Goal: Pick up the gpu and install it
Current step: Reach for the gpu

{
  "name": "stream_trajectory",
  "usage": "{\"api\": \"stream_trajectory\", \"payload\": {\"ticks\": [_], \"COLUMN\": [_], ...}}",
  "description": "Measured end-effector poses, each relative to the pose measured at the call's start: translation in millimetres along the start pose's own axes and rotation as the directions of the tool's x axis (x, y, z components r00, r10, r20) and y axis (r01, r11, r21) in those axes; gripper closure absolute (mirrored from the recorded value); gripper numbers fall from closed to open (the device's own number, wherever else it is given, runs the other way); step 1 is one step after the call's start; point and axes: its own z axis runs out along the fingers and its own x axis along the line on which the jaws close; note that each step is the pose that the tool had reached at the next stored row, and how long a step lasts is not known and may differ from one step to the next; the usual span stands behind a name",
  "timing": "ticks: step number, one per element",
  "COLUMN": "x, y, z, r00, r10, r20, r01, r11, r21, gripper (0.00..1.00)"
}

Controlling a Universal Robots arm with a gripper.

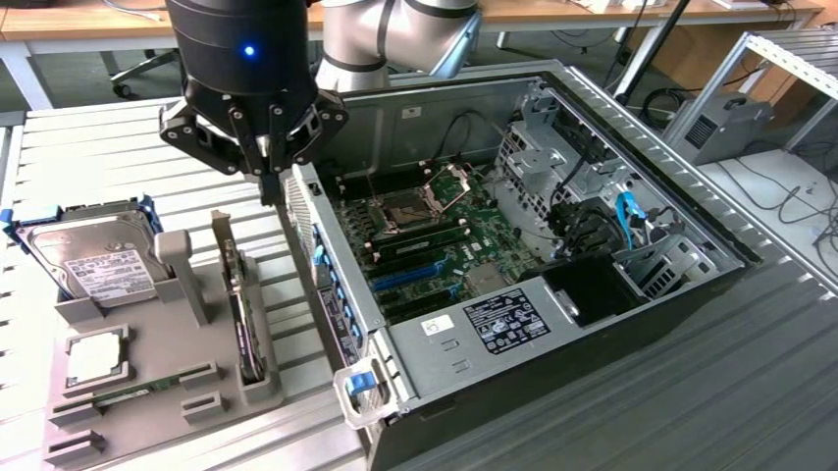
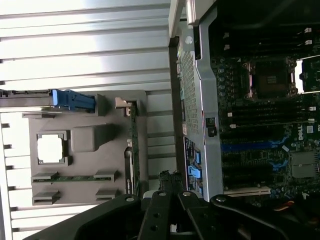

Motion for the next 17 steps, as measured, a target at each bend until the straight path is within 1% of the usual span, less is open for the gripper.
{"api": "stream_trajectory", "payload": {"ticks": [17], "x": [-0.4], "y": [-4.3], "z": [0.1], "r00": [1.0000], "r10": [0.000], "r20": [-0.0001], "r01": [0.000], "r11": [1.0000], "r21": [0.0000], "gripper": [0.89]}}
